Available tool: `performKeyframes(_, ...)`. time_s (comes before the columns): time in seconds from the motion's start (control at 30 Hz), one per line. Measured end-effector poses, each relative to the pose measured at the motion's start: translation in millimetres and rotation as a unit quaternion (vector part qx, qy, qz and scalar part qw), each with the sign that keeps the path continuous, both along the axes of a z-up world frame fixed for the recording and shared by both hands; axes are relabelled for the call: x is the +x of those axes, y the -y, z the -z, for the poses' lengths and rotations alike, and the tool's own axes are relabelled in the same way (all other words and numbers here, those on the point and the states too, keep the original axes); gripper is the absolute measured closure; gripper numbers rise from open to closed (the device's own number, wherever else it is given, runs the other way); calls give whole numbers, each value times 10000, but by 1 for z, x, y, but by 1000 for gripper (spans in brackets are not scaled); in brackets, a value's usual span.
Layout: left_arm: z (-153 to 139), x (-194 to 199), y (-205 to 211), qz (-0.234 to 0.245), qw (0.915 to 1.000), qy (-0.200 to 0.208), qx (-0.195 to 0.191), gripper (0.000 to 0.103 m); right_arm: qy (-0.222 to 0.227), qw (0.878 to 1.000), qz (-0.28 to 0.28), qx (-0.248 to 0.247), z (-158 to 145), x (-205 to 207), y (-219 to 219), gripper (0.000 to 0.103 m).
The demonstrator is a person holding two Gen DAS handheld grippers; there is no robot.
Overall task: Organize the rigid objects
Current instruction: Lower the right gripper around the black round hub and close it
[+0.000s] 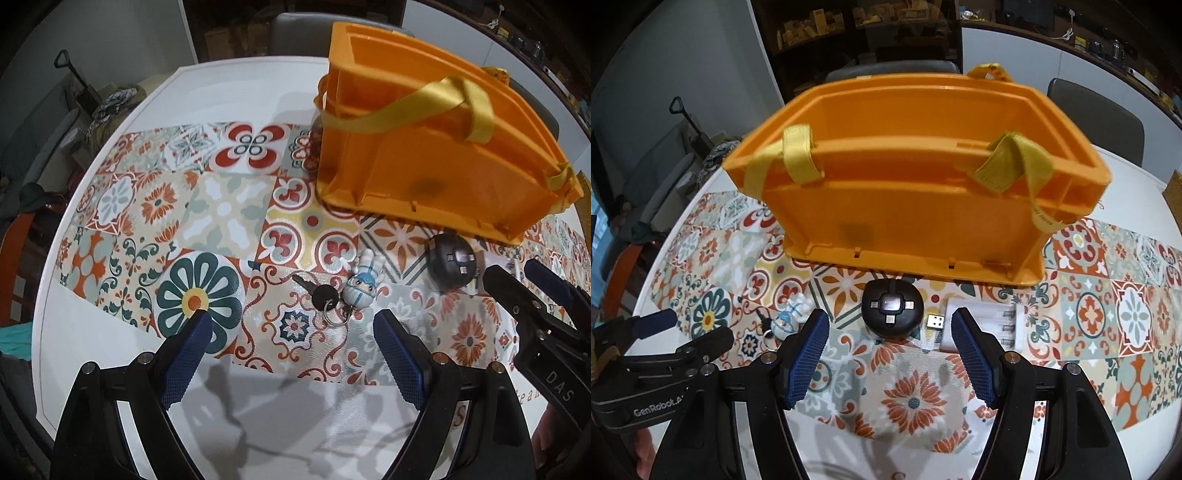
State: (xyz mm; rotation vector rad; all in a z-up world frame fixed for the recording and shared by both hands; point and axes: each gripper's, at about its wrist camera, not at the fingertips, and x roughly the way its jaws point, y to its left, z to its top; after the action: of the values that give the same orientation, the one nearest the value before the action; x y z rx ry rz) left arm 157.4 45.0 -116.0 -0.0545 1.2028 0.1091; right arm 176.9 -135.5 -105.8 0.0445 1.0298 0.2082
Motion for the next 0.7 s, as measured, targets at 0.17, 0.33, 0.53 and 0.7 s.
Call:
performKeyframes(0.17, 12, 4, 0, -22, 9999, -106, 34, 13, -54, 9999, -61, -140, 14, 9, -5, 31)
performKeyframes(0.33, 22, 9, -1, -66, 9998, -162, 119, 13, -77, 9995, -135, -287, 24, 18, -9, 31)
performKeyframes(0.53, 31, 14, -3, -125, 9996, -203, 160, 13, -87, 9985, -201, -498, 37, 27, -17, 31)
performKeyframes(0.7, 37, 16, -3, -119, 9995, -241, 150, 13, -65, 9977, -261, -627, 44, 32, -19, 31)
